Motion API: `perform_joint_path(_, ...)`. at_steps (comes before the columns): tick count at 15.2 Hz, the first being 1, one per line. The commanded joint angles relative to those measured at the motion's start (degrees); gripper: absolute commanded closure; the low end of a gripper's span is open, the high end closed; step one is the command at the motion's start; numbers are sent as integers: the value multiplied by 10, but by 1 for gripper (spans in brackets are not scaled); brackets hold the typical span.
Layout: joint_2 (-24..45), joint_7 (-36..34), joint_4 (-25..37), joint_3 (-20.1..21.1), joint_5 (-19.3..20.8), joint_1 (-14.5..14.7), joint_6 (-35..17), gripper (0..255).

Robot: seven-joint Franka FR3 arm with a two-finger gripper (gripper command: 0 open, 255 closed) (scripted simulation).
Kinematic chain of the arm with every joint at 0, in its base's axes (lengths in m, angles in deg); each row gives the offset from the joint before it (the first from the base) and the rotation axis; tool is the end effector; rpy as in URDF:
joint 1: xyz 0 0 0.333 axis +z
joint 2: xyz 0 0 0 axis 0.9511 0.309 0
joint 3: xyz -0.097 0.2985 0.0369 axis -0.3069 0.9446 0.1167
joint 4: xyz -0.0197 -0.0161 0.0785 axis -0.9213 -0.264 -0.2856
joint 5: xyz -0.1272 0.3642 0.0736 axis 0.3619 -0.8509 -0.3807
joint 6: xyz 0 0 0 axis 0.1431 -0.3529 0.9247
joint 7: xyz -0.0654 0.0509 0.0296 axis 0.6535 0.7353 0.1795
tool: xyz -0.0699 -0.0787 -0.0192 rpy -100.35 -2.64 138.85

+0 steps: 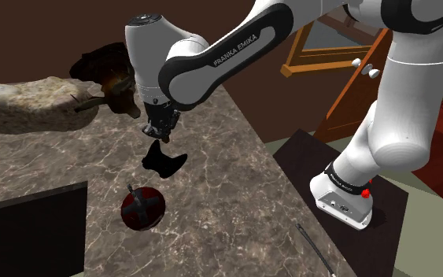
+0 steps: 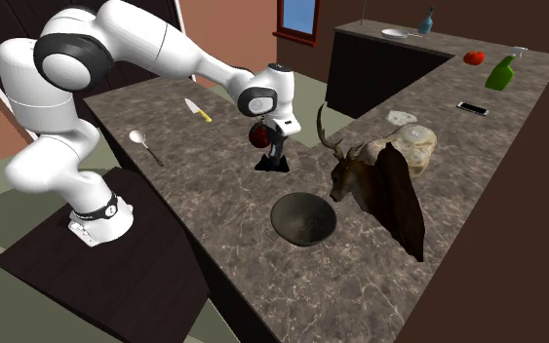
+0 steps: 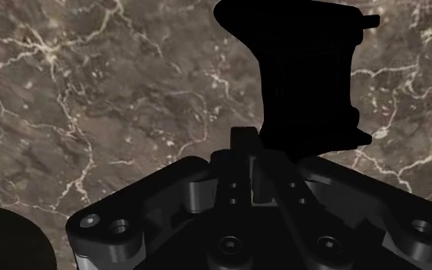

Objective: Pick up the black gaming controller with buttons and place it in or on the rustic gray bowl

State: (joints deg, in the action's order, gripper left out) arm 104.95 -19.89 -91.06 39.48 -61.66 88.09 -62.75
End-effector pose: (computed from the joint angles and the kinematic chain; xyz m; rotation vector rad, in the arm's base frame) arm 0.4998 0.3756 0.3222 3.1136 0.1833 -0.0274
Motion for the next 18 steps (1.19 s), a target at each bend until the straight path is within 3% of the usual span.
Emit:
perform_joint_path(1, 0, 0, 0, 0, 0, 0, 0, 0)
perform_joint_path(6, 42, -53, 38, 10, 9, 46, 34, 0)
perform_joint_path(13, 69, -62, 19, 2, 23, 51, -9, 0)
perform_joint_path(18, 71, -63, 18, 1, 24, 51, -13, 0)
